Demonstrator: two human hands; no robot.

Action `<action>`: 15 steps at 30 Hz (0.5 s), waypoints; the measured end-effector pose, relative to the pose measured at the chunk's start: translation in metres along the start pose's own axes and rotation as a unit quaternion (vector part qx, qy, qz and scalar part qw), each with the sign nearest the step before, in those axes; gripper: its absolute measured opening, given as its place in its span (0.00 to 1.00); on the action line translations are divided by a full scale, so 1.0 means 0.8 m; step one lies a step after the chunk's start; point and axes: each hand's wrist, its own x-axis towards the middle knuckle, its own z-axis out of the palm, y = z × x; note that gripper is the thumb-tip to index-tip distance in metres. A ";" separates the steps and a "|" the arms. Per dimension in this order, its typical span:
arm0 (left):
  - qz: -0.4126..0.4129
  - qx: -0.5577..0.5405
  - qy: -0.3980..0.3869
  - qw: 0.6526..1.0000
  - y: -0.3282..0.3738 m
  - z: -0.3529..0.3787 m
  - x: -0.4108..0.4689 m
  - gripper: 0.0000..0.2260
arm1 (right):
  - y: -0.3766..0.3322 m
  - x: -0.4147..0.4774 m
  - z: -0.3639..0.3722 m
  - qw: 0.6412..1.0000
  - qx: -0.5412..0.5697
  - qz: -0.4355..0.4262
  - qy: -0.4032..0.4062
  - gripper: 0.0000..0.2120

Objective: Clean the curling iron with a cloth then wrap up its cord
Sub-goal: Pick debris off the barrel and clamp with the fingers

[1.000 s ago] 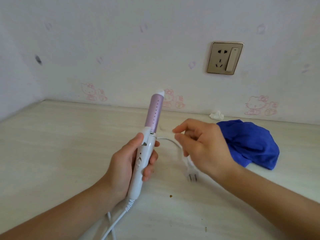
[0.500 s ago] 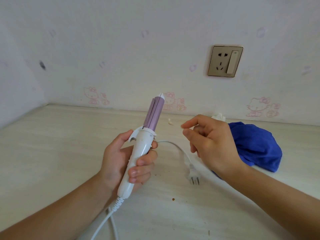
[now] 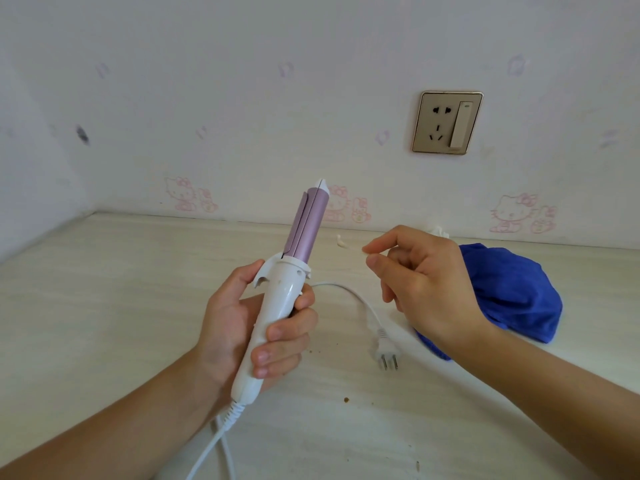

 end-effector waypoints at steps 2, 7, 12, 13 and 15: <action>0.007 0.001 -0.002 1.000 0.001 0.000 0.000 0.25 | 0.000 0.001 0.000 1.000 0.001 -0.001 0.001 0.07; 0.009 0.054 0.023 0.998 -0.003 0.001 -0.001 0.26 | 0.002 0.002 -0.003 1.000 0.011 -0.004 0.012 0.08; 0.041 0.120 0.082 0.989 -0.010 0.005 0.001 0.27 | 0.001 0.006 -0.008 1.000 0.010 -0.010 0.020 0.08; 0.048 0.135 0.094 0.985 -0.011 0.005 0.001 0.26 | 0.000 0.007 -0.009 1.000 0.011 -0.010 0.021 0.07; 0.060 0.170 0.126 0.975 -0.013 0.005 0.002 0.25 | -0.002 0.008 -0.011 1.000 0.012 -0.013 0.026 0.07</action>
